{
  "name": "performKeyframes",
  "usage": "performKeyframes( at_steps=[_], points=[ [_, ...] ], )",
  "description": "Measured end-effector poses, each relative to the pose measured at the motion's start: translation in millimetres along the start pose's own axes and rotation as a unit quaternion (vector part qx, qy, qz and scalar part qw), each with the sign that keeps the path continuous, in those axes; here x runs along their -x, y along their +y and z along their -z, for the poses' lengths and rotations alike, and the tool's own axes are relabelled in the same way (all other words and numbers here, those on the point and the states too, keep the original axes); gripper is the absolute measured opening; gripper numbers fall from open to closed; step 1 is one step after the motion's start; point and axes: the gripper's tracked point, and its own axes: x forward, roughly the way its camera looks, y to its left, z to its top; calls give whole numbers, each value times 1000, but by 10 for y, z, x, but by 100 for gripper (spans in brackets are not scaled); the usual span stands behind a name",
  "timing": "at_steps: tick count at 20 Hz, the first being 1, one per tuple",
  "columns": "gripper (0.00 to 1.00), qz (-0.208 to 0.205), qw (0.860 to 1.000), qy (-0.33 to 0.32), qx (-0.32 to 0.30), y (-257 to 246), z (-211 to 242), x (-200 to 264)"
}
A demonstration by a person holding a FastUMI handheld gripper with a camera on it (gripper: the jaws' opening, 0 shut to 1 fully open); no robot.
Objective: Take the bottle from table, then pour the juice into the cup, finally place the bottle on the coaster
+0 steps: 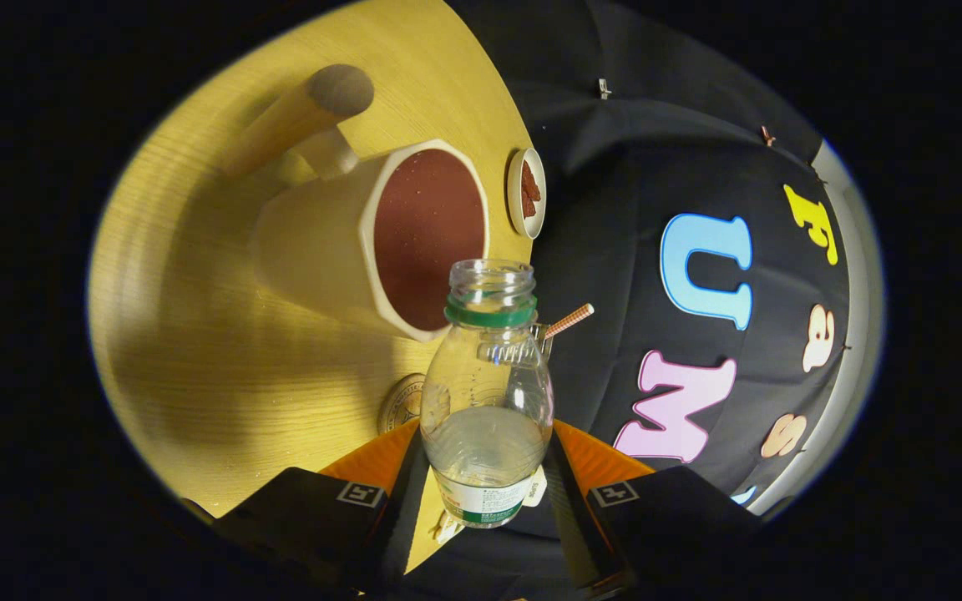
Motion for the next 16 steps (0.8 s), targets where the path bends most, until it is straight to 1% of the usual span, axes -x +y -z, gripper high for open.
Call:
performKeyframes(
  at_steps=[8,16],
  points=[
    [74,16,998,-3,54,-43,-5,-37],
    [74,28,995,-4,93,-112,-41,-58]
  ],
)
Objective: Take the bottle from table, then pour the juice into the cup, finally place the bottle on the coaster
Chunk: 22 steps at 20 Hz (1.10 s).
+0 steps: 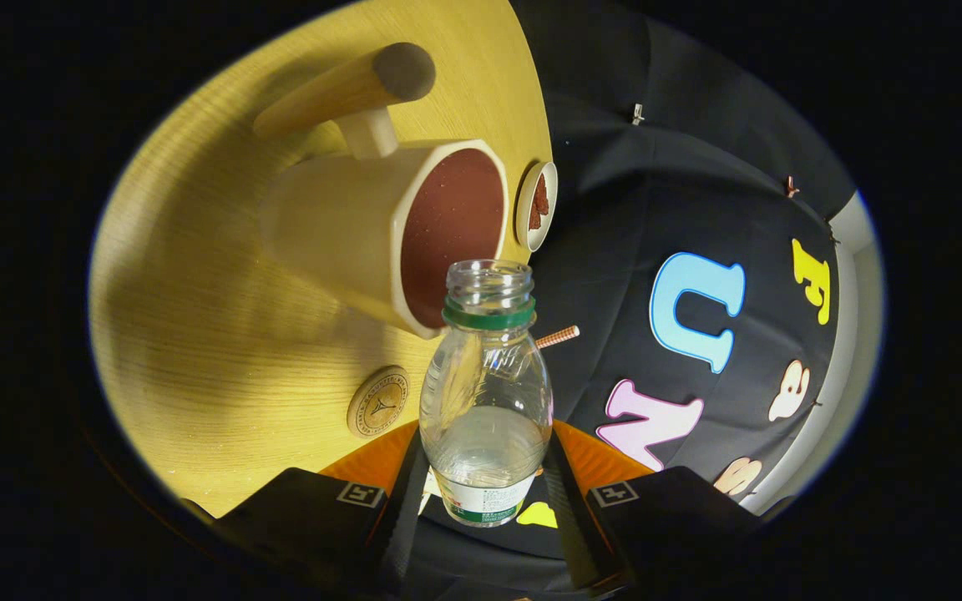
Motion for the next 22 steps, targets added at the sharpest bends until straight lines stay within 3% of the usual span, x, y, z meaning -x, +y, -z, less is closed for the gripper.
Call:
performKeyframes(
  at_steps=[22],
  points=[
    [74,13,996,-19,89,-156,-133,-86]
  ],
)
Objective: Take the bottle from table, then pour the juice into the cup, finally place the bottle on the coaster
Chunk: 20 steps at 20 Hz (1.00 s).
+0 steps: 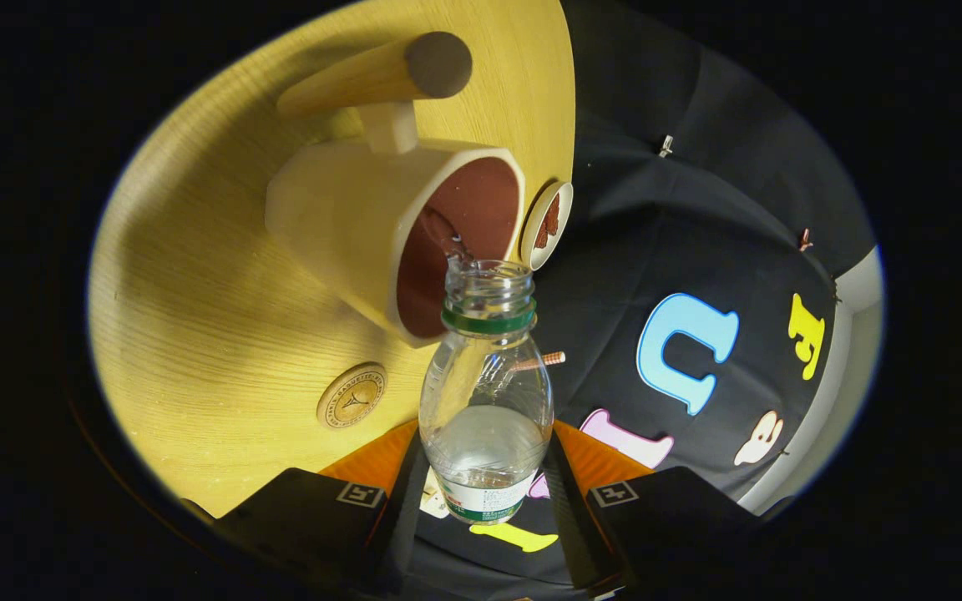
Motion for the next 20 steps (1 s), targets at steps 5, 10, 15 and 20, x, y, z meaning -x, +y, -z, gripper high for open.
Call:
performKeyframes(
  at_steps=[5,10,15,20],
  points=[
    [74,13,999,-13,32,-69,-63,-25],
    [74,23,998,-16,51,-144,-71,-69],
    [74,42,996,-20,76,-292,-42,-110],
    [74,55,993,-28,101,-401,-47,-114]
  ],
)
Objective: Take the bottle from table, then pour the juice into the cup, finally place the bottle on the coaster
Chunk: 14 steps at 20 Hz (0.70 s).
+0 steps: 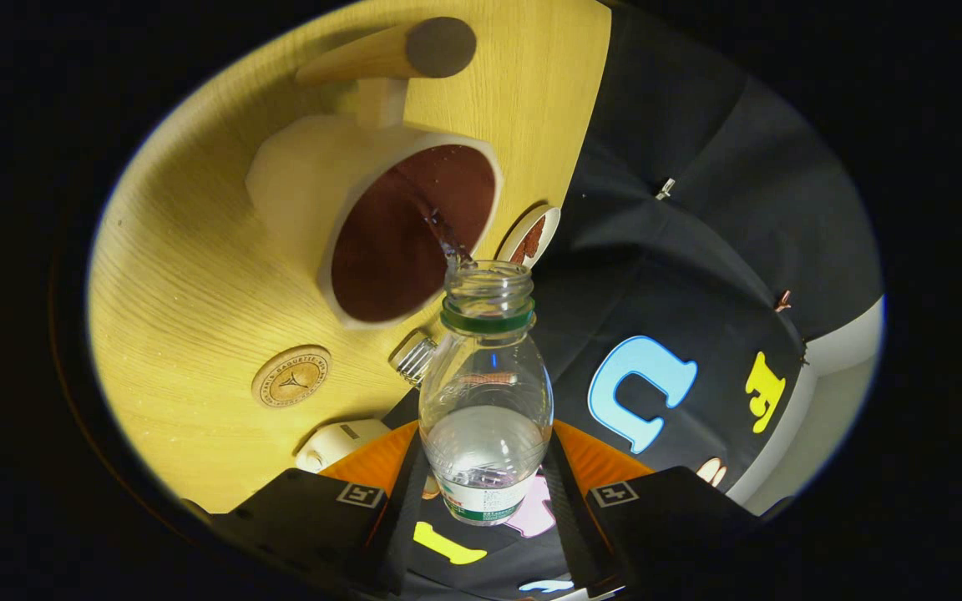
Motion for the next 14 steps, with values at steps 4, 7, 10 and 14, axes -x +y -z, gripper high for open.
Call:
performKeyframes(
  at_steps=[4,7,10,14],
  points=[
    [74,1,1000,-6,20,-22,8,6],
    [74,4,1000,-8,30,-42,26,-8],
    [74,5,999,-10,40,-62,46,-18],
    [74,7,999,-18,49,-84,16,-13]
  ],
)
